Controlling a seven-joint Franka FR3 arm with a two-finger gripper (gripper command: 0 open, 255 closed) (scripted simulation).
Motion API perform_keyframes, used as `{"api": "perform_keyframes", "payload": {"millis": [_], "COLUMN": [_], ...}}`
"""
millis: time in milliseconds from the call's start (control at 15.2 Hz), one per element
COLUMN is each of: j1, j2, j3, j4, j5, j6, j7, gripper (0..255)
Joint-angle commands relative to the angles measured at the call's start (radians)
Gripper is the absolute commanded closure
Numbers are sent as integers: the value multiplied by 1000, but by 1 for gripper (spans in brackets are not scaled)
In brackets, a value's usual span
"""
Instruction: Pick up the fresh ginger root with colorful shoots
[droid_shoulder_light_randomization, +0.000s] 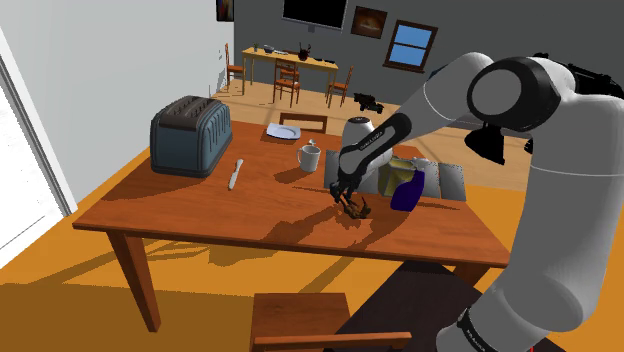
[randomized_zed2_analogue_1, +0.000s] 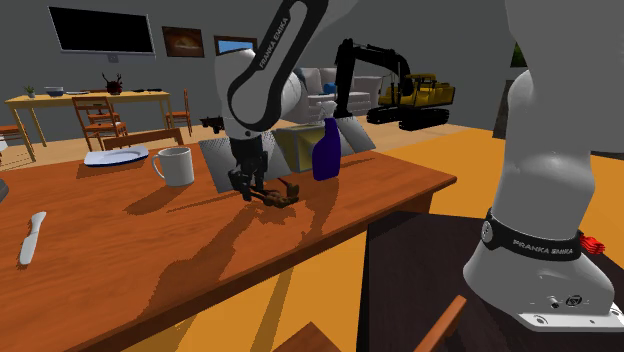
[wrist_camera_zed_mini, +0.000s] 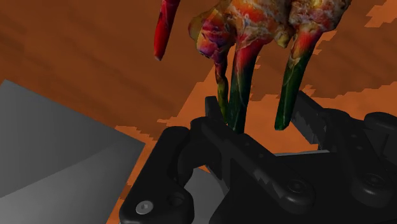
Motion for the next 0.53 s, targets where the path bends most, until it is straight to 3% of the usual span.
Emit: {"api": "perform_keyframes", "payload": {"millis": [0, 462], "j1": [0, 1], "j2": [1, -10], "j3": [0, 1], "j4": [0, 1], "j5": [0, 0], "j6": [1, -10], "j7": [0, 0], "gripper": [255, 255]}}
